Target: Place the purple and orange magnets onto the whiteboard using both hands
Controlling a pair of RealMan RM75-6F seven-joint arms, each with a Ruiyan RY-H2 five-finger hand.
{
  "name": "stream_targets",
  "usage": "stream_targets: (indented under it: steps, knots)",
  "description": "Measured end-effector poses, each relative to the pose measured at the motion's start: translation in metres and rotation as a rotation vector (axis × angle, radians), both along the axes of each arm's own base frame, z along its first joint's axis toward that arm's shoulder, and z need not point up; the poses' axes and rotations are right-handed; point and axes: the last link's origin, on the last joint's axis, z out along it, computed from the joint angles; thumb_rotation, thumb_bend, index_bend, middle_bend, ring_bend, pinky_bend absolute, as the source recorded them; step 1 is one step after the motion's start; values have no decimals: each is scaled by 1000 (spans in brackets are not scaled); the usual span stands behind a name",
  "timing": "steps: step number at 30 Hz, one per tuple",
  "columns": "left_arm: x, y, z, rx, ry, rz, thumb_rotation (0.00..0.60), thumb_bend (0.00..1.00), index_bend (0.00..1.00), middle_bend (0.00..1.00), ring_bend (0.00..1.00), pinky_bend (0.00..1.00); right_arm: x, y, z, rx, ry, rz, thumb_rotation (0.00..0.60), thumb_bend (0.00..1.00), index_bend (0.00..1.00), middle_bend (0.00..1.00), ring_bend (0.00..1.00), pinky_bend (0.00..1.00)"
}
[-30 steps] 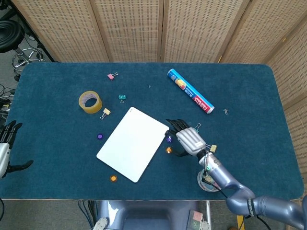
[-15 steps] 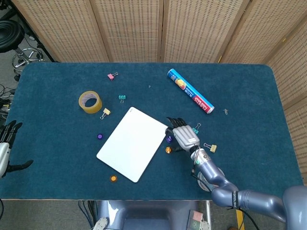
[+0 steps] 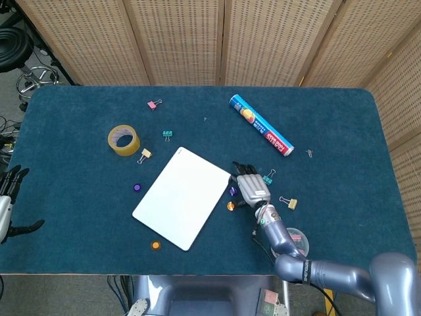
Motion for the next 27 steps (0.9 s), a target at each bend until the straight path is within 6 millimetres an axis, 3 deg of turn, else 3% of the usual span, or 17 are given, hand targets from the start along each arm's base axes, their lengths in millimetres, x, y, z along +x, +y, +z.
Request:
stream_targets:
  steps: [27]
  knots:
    - [0,0,2,4,-8,2,600,0,0,0,0,0,-2,-7,-12,25,-28,-49,600,372,362,0,0,0]
